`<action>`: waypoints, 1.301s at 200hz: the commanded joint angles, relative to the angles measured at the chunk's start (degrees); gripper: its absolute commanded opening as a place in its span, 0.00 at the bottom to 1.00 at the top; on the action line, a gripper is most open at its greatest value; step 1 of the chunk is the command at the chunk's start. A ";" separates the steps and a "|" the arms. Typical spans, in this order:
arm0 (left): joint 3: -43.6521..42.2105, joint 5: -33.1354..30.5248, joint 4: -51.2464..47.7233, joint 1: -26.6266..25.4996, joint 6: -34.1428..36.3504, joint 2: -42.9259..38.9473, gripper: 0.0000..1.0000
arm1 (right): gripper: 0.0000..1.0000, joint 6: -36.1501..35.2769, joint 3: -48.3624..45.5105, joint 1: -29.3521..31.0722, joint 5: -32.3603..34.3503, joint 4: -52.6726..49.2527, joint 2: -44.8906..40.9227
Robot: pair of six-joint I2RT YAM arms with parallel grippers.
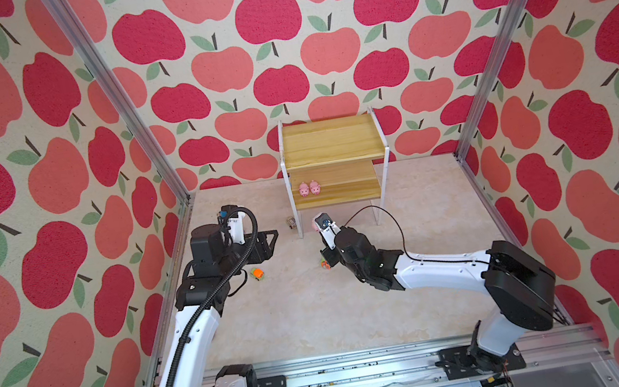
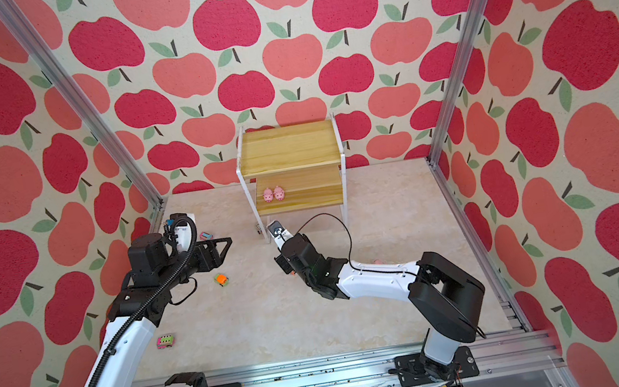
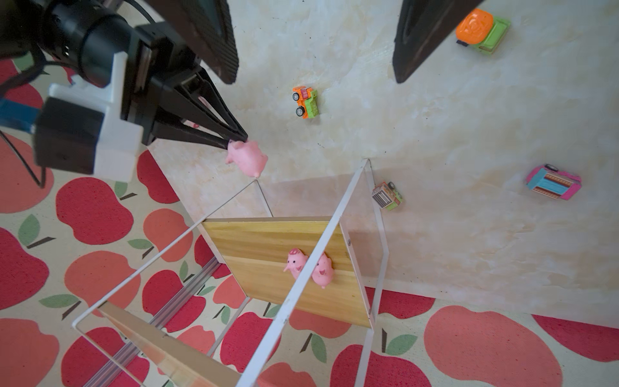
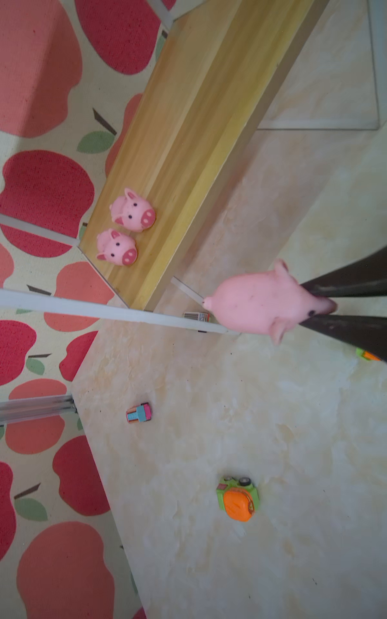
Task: Place and organize the plastic toys onto the shelf
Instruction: 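Carry the pink pig with the right gripper onto the lower shelf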
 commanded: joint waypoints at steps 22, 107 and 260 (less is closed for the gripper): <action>-1.63 -1.43 2.00 -3.87 5.45 -2.75 0.76 | 0.13 4.86 6.10 -3.54 7.76 -6.39 -1.56; -0.48 -3.99 0.48 -5.00 3.98 -2.54 0.76 | 0.13 11.24 16.25 -8.33 6.39 -9.61 6.98; -0.23 -3.11 0.42 -5.09 2.40 -3.45 0.75 | 0.14 11.21 26.02 -12.90 3.98 -4.68 19.49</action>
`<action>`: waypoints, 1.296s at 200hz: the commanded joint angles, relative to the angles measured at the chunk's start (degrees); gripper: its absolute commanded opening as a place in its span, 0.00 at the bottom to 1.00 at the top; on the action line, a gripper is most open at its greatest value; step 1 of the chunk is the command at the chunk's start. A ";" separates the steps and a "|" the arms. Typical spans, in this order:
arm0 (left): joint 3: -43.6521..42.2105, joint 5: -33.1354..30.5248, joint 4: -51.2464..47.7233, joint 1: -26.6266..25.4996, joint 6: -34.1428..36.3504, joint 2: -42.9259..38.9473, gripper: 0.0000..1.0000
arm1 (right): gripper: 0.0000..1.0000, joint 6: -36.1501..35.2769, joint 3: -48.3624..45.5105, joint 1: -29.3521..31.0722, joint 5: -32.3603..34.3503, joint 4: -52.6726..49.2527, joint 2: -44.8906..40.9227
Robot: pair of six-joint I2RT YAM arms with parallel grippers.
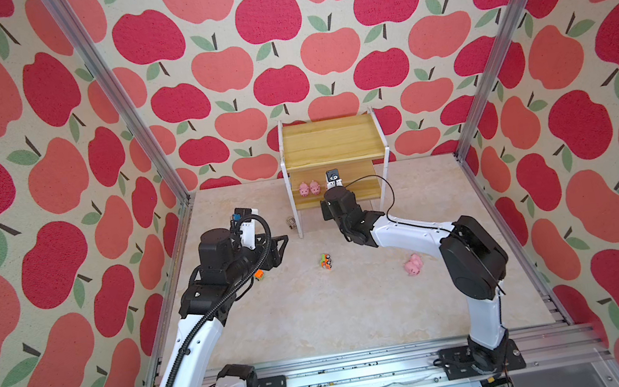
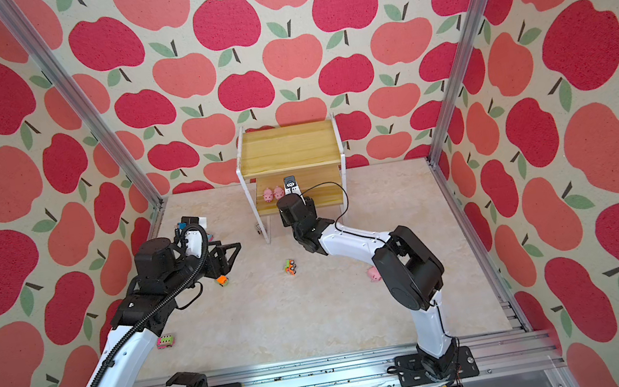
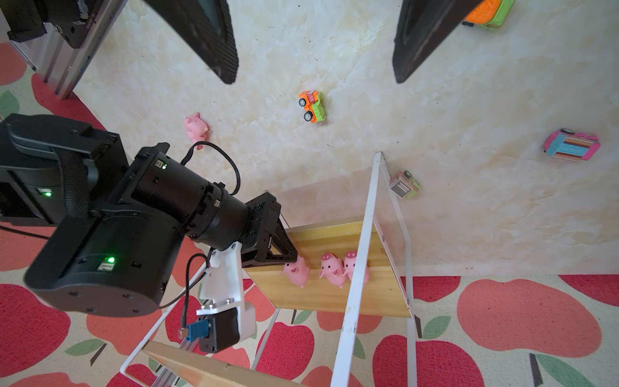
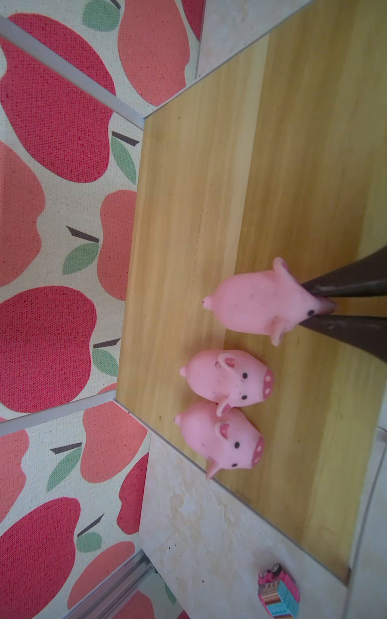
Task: Place and organize the plastic toys onto the shelf
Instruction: 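Carry the pink pig with the right gripper onto the lower shelf, then lower the pig beside the other two pigs and open the right gripper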
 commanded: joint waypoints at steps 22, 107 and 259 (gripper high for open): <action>0.67 0.07 -0.05 -0.34 -1.18 -1.05 0.75 | 0.14 -0.08 3.46 -1.38 -0.32 1.79 2.45; 0.74 0.19 -0.08 -0.30 -1.35 -1.07 0.75 | 0.15 1.00 7.05 -2.59 -0.28 1.44 6.32; 0.97 0.19 -0.28 -0.30 -1.44 -0.85 0.75 | 0.47 1.35 1.89 -2.53 0.19 2.10 0.79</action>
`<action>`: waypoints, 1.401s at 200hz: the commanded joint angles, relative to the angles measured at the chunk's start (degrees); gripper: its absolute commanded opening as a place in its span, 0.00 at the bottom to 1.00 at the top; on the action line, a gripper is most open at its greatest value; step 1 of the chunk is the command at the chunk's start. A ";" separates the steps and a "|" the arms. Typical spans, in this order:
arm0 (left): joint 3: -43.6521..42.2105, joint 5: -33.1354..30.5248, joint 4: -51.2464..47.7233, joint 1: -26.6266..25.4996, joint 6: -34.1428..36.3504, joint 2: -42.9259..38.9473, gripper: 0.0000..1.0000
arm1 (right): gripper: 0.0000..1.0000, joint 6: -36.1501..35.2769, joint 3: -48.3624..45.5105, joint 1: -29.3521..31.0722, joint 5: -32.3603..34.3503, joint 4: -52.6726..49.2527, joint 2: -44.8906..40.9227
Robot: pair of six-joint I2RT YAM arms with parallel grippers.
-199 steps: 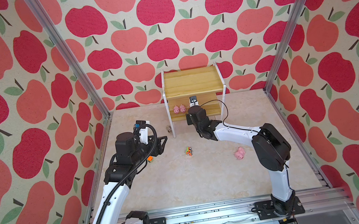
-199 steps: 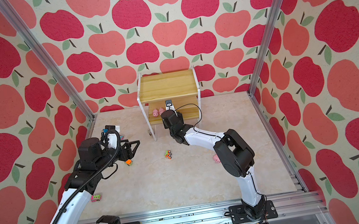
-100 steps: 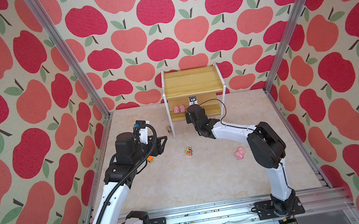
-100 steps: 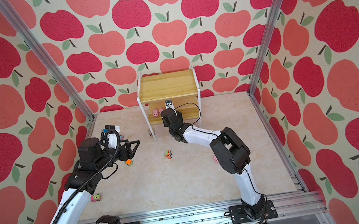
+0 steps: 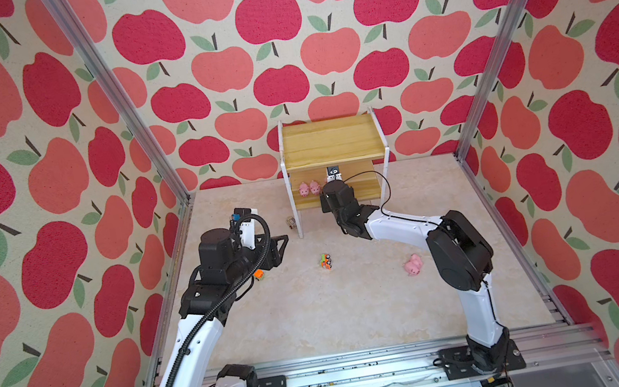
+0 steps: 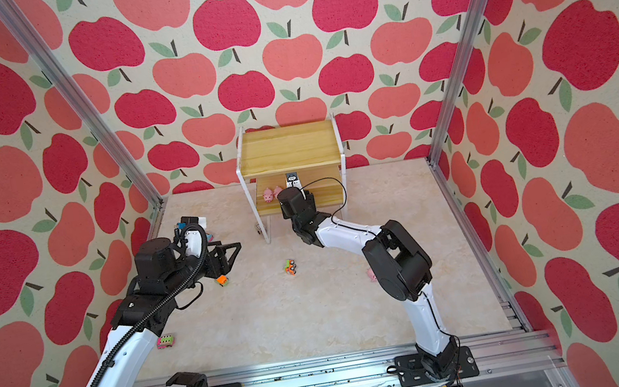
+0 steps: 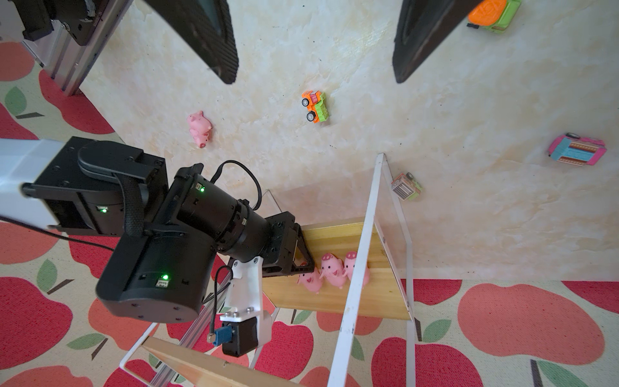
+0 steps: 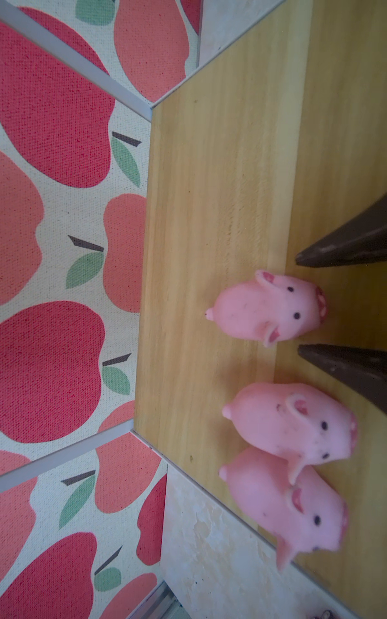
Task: Place and organize the plastic toys onto the shelf
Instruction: 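Lower the pig beside the other two pigs and open the right gripper, then withdraw the right gripper from the shelf toward the remaining pigs on the table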
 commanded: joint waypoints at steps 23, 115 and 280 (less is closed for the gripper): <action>0.98 0.10 -0.23 -0.27 -0.28 -0.86 0.75 | 0.54 0.38 -7.71 0.37 -0.37 2.25 -8.39; 1.06 0.63 -0.08 -0.19 -0.63 -0.70 0.75 | 0.62 -4.67 -26.61 0.22 -11.32 7.62 -24.38; 2.50 -5.76 -5.54 -11.22 1.41 7.14 0.77 | 0.71 31.13 -44.29 -3.02 -2.54 -41.91 -48.09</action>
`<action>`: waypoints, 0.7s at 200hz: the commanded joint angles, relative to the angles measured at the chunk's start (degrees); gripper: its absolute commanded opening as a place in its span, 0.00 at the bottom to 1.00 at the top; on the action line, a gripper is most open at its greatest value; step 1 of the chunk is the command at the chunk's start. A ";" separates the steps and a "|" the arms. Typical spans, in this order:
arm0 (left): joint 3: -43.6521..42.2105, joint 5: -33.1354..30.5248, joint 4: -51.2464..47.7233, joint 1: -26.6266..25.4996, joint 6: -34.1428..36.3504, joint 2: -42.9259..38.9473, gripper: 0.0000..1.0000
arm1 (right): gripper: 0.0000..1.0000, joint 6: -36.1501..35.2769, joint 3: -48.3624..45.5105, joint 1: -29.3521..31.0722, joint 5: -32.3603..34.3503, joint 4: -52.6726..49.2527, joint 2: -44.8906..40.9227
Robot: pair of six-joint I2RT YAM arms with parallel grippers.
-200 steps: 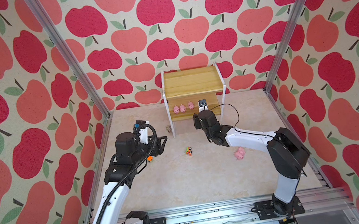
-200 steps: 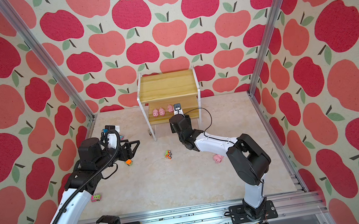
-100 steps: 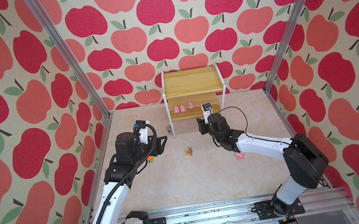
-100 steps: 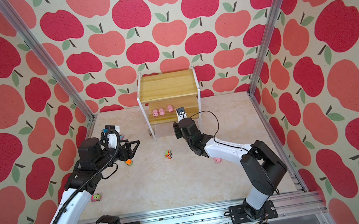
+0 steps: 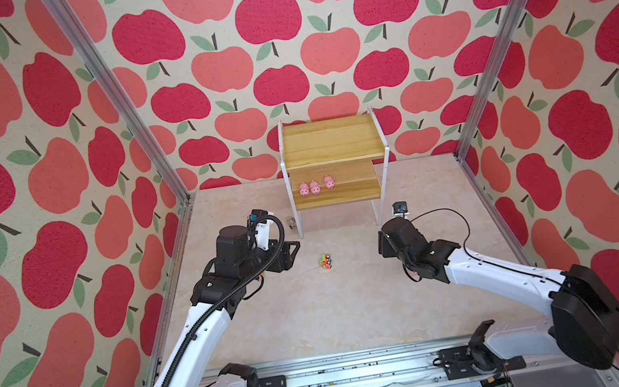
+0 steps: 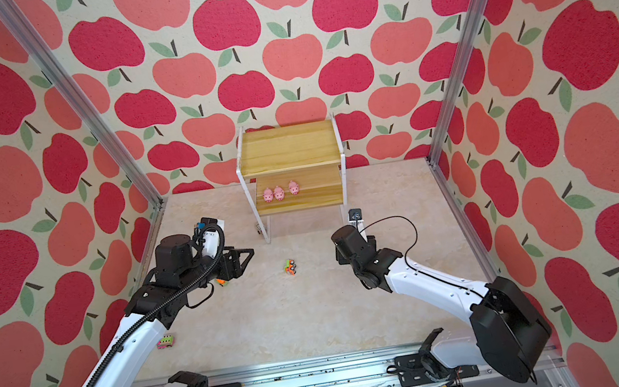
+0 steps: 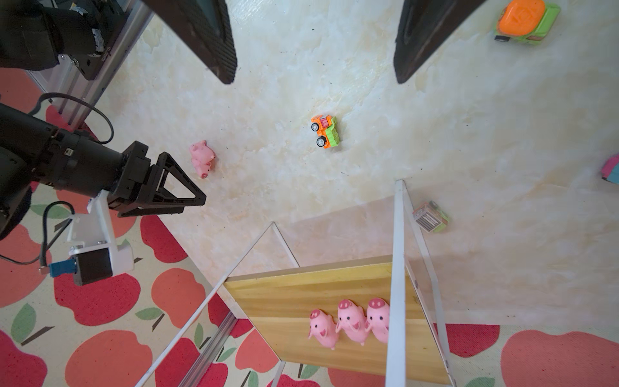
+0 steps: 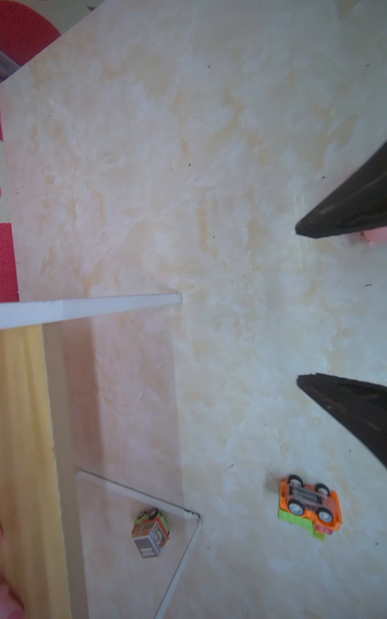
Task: Place and organize the plastic toys onto the shelf
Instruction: 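Withdraw the right gripper from the shelf toward the remaining pigs on the table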
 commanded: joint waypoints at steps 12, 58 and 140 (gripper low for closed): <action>2.48 -3.09 -3.56 -4.77 1.84 2.39 0.77 | 0.70 11.34 -3.46 -1.64 -0.47 -17.15 -5.47; 2.74 -3.86 -3.94 -5.92 2.27 3.42 0.77 | 0.71 11.65 -9.49 -3.48 -4.90 -19.18 -9.21; 2.85 -5.47 -4.47 -3.78 2.75 2.63 0.77 | 0.67 6.58 -9.48 -5.56 -9.00 -12.41 -0.39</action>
